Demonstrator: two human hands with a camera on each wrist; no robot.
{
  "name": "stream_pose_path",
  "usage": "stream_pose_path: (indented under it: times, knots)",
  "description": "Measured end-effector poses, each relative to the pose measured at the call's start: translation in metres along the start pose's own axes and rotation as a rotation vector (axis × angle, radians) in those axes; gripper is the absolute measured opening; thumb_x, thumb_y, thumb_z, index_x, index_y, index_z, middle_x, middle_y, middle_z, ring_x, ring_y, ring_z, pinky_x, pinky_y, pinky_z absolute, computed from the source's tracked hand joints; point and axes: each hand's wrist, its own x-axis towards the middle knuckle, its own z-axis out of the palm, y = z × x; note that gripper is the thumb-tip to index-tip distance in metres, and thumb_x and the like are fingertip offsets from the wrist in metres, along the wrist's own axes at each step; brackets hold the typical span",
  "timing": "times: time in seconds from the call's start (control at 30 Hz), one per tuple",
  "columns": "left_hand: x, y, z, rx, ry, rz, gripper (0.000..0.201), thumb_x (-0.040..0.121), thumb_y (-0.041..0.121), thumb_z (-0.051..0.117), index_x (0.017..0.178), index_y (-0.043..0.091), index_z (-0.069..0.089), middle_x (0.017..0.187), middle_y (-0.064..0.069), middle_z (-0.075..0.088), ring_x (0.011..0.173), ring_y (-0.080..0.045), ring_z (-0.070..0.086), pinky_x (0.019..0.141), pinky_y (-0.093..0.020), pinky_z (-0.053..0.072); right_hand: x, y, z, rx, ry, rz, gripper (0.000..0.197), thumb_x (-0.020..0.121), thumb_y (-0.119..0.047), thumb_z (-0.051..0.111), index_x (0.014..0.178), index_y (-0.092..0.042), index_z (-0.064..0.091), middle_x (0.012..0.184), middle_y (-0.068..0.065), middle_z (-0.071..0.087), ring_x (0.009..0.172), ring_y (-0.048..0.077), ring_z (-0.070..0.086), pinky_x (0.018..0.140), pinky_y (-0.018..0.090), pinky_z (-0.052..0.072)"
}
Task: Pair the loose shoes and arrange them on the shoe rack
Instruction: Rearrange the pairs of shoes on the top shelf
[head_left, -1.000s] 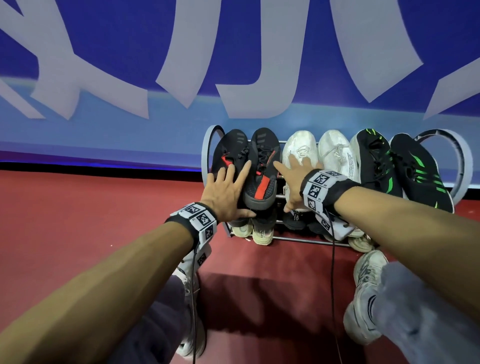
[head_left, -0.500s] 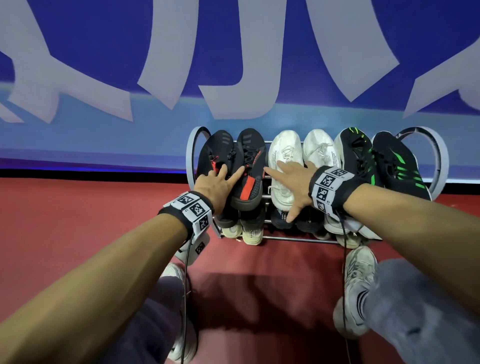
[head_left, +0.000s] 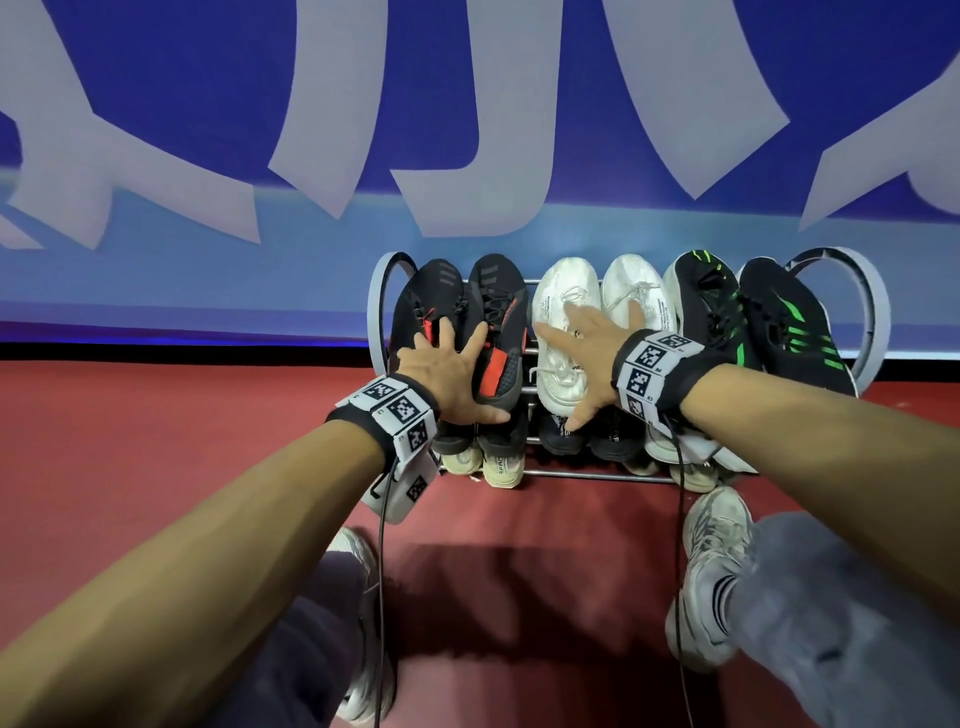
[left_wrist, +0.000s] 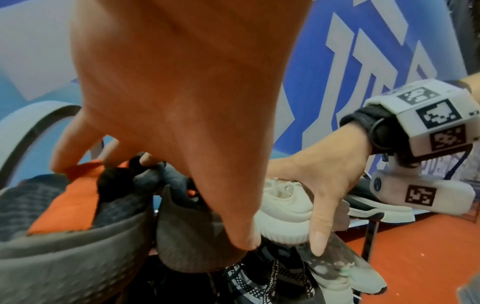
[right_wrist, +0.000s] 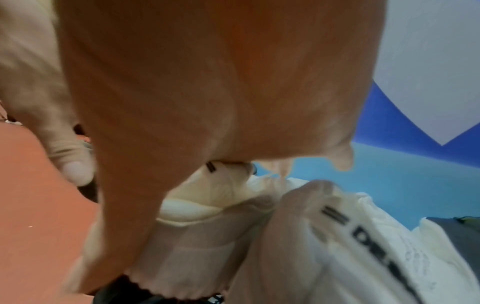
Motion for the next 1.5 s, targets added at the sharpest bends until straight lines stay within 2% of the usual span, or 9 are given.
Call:
stream_pose_path:
  times: [0.2,0.3,0.4,0.5,0.6,0.8,0.93,1.23,1.5]
  knots:
    - [-0.005,0.026,-0.026,0.066,-0.091,-0.192,0.134,0.062,0.086,0.065,0.159,0.026,-0.005,0.165,-0.021,-0.007,0.147,-0.052,0.012,0.112,-0.061,0.030,0.007,-0.003,0.007,0.148,-0.097,0.110,0.153,0.040,-0.070,0.087,0.149,-0.048,-0.018,0.163,0.008,-0.015,0.145,0.053,-0.002,0.109,0.072,0.020]
    - [-0.006,0.039,-0.030,0.079,-0.100,-0.189,0.134,0.061,0.083,0.069,0.159,0.023,-0.001,0.165,-0.022,-0.003,0.147,-0.053,0.012,0.113,-0.062,0.027,0.007,0.022,-0.003,0.261,-0.122,-0.027,0.153,0.040,-0.075,0.084,0.153,-0.040,-0.013,0.165,0.008,-0.005,0.150,0.039,0.007,0.117,0.059,0.020]
    - [0.002,0.040,-0.024,-0.020,0.099,0.080,0.132,0.063,0.081,0.069,0.159,0.020,0.002,0.165,-0.016,0.003,0.150,-0.041,0.012,0.117,-0.055,0.026,-0.004,0.049,-0.017,0.562,-0.084,-0.052,0.129,0.063,-0.063,0.084,0.157,-0.029,0.002,0.164,0.003,0.016,0.149,0.023,0.022,0.120,0.039,0.023]
    - [0.011,0.050,-0.024,-0.101,0.189,0.355,0.124,0.073,0.082,0.059,0.160,0.023,-0.006,0.168,-0.007,-0.003,0.154,-0.029,0.002,0.123,-0.048,0.018,-0.006,0.070,-0.015,0.571,0.158,0.149,0.079,0.081,-0.055,0.070,0.143,-0.020,0.036,0.142,0.013,0.048,0.124,0.028,0.052,0.101,0.037,0.044]
    - [0.021,0.064,-0.018,-0.114,0.157,0.424,0.117,0.078,0.083,0.050,0.160,0.019,-0.003,0.168,-0.004,0.005,0.154,-0.028,0.007,0.123,-0.047,0.018,-0.010,0.070,-0.004,0.435,0.181,0.293,0.065,0.078,-0.067,0.064,0.107,-0.010,0.051,0.097,0.007,0.057,0.084,0.025,0.057,0.067,0.031,0.043]
    - [0.032,0.073,-0.017,-0.044,0.112,0.434,0.107,0.083,0.081,0.042,0.160,0.016,0.004,0.167,-0.004,0.008,0.154,-0.027,0.004,0.124,-0.044,0.014,-0.011,0.047,0.004,0.445,0.196,0.278,0.035,0.095,-0.042,0.054,0.081,-0.010,0.056,0.097,0.009,0.061,0.097,0.031,0.059,0.074,0.030,0.040]
    - [0.031,0.072,-0.018,-0.067,0.100,0.414,0.112,0.079,0.081,0.050,0.159,0.017,0.005,0.167,-0.003,0.010,0.154,-0.028,0.007,0.123,-0.047,0.016,-0.011,0.055,-0.010,0.518,0.062,0.258,0.043,0.093,-0.044,0.056,0.065,-0.011,0.055,0.066,0.003,0.053,0.072,0.024,0.055,0.054,0.027,0.035]
    - [0.002,0.113,-0.059,-0.144,0.229,0.393,0.116,0.072,0.076,0.066,0.155,0.012,0.016,0.153,-0.010,0.038,0.136,-0.034,0.041,0.111,-0.050,0.036,-0.076,0.129,-0.040,0.507,0.243,0.296,0.033,0.091,-0.047,0.060,0.096,-0.016,0.071,0.098,0.002,0.067,0.092,0.023,0.061,0.081,0.032,0.049]
    - [-0.014,0.223,-0.074,-0.120,0.355,0.634,0.074,0.082,0.061,0.068,0.133,0.014,0.043,0.131,-0.008,0.056,0.117,-0.033,0.056,0.089,-0.044,0.045,-0.143,0.192,0.002,0.717,0.026,0.528,0.032,0.086,-0.036,0.075,0.094,-0.006,0.066,0.077,0.010,0.073,0.069,0.028,0.073,0.052,0.026,0.052]
